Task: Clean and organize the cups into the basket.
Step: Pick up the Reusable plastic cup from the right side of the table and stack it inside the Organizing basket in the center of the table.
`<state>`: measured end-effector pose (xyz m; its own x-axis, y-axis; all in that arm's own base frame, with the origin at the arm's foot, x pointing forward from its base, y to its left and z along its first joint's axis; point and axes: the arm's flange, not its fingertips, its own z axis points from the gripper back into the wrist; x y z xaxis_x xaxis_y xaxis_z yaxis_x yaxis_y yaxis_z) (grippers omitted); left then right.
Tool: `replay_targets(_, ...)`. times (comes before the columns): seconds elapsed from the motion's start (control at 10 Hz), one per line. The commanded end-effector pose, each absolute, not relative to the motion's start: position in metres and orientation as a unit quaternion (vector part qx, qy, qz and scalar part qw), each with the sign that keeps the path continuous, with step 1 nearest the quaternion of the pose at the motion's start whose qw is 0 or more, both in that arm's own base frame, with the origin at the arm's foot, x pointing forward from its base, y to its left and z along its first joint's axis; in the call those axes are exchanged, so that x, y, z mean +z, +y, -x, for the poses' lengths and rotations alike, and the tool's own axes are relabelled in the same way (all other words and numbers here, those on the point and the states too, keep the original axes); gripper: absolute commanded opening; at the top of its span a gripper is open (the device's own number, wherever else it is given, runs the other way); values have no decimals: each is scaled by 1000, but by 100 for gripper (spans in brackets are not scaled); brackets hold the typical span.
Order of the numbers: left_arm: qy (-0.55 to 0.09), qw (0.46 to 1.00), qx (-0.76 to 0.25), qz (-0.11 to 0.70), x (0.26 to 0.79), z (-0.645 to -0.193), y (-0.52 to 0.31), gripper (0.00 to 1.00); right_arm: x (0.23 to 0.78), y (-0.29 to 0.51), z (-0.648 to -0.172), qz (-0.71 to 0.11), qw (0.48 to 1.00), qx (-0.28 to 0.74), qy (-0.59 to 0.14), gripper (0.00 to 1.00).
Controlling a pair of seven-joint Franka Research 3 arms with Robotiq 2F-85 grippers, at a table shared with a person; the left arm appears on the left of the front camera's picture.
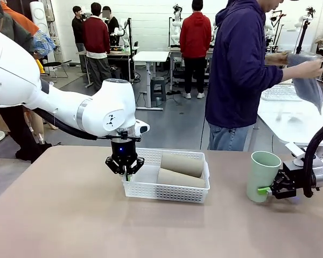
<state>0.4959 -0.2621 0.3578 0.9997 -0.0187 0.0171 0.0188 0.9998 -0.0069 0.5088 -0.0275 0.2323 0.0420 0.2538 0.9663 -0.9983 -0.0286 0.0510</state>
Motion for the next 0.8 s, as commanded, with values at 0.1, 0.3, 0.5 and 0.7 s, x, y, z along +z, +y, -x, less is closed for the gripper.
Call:
replay_targets(0.1,-11,1000,-10,4,360,-497,-262,0,232,-30,-512,-460,555,560,-408,39)
replay_targets(0.3,-11,1000,-10,4,360,-497,-262,0,232,-30,-511,-460,555,560,-408,0)
replay_targets(0.5,-11,1000,-10,4,360,-497,-262,0,264,-23,-503,-453,573,559,-391,0)
replay_targets(0.7,-11,1000,-10,4,360,-497,-262,0,338,-14,-504,-448,587,558,-377,0)
